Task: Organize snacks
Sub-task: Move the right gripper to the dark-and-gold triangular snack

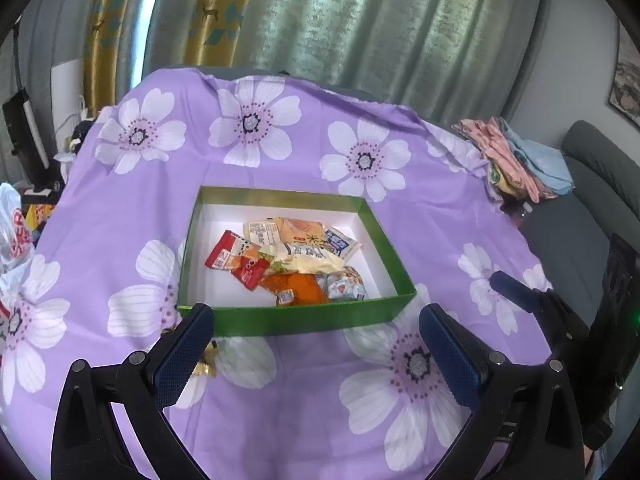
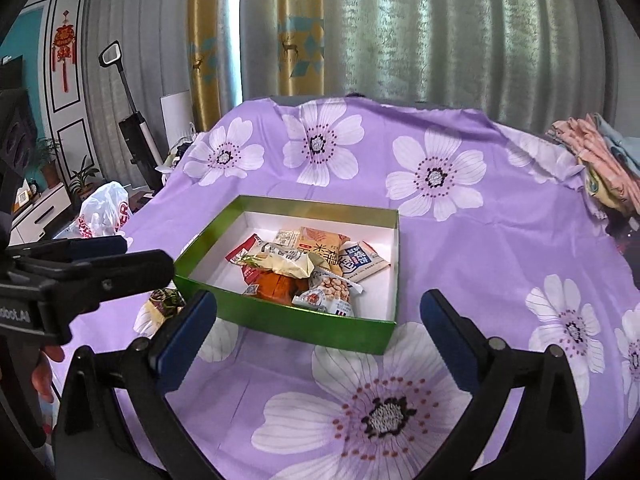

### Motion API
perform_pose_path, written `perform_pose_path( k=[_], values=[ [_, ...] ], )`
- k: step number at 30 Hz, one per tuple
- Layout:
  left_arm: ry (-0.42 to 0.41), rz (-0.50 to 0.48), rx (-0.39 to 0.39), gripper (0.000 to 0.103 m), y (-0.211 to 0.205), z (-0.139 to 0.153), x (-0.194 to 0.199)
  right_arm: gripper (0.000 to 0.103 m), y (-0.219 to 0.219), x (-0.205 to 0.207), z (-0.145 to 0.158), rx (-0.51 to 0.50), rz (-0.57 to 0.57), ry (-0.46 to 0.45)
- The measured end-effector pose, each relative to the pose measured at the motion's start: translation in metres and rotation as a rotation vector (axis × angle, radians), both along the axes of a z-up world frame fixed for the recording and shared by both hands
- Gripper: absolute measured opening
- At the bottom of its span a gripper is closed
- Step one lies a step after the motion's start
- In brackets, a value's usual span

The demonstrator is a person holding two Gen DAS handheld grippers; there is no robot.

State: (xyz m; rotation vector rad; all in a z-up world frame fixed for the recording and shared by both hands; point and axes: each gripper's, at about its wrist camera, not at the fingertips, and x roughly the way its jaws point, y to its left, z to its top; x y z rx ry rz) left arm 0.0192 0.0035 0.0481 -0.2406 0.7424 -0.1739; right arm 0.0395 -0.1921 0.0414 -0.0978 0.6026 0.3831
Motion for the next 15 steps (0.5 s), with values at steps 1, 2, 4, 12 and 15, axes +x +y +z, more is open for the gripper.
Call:
perform_pose_path(
  k=[1, 2, 4, 12, 15],
  values=[
    [-0.003, 0.001, -0.004, 0.102, 0.001, 0.001, -0.003, 0.102, -0.001, -0.004, 0.002, 0.000, -0.002, -0.003],
    [-0.007, 0.001, -0.008, 0.102, 0.002, 0.002, -0.008, 0.102, -0.002, -0.007, 0.004, 0.000, -0.004, -0.006],
    [-0.013, 0.008, -0.007, 0.102, 0.004, 0.004, -0.016, 0.102, -0.002, -0.014, 0.008, -0.001, -0.004, -0.014],
    [-0.033, 0.010, -0.013, 0.102, 0.008, 0.011, -0.041, 0.102, 0.000, -0.042, 0.023, -0.008, 0.004, -0.051],
    [-0.042, 0.010, -0.016, 0.102, 0.009, 0.014, -0.050, 0.102, 0.002, -0.050, 0.027, -0.013, 0.008, -0.064]
  ],
)
